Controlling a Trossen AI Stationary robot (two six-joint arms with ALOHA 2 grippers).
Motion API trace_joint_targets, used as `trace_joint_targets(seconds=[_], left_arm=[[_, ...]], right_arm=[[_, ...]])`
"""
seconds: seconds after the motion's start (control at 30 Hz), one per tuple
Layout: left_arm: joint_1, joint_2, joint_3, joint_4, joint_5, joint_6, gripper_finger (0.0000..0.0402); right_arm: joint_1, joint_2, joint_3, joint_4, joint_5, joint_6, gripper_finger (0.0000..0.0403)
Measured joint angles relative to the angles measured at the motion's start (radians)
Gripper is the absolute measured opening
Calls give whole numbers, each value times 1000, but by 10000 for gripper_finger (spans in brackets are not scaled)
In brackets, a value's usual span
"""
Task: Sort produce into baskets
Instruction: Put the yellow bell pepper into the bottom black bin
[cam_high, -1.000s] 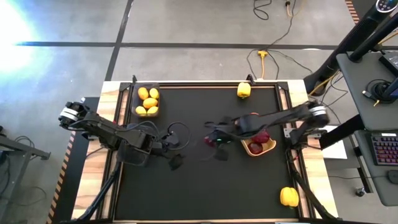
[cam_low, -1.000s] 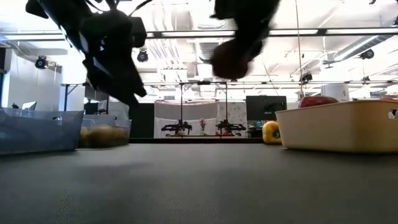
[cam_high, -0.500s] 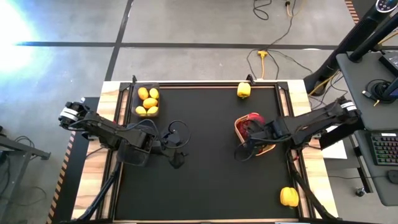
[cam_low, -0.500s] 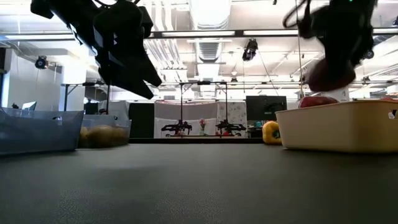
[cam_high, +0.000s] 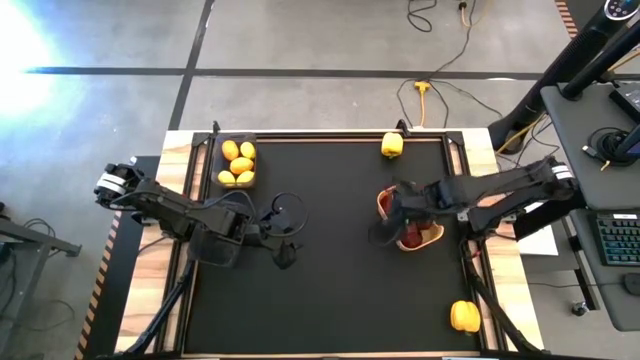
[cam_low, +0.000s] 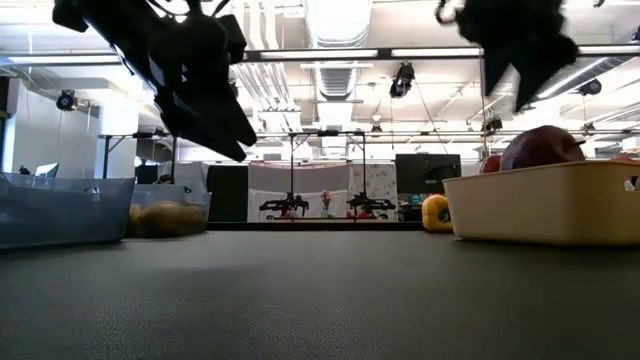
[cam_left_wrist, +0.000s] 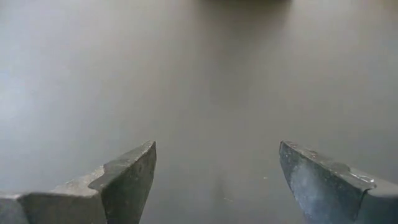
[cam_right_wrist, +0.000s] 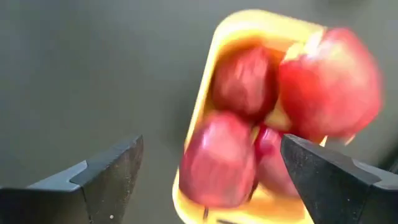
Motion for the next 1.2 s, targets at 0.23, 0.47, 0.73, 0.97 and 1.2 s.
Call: trace_joint_targets(seconds=[0.23, 0.47, 0.73, 0.97, 1.2], left_arm=[[48, -2, 0, -2, 2, 82, 322], [128, -26, 0, -17, 58, 213, 322], [175, -52, -1, -115, 160, 316, 322], [185, -60, -1, -158, 159, 316, 322], [269, -69, -13, -157, 150, 309, 322]], right_arm=[[-191, 41, 249, -30, 218, -59, 373], [-512, 179, 289, -19, 104, -107, 373], [-861, 399, 267, 152, -12, -214, 373], [-971, 534, 317, 188, -106, -252, 377], [-1028, 627, 328, 196, -84, -213, 382]])
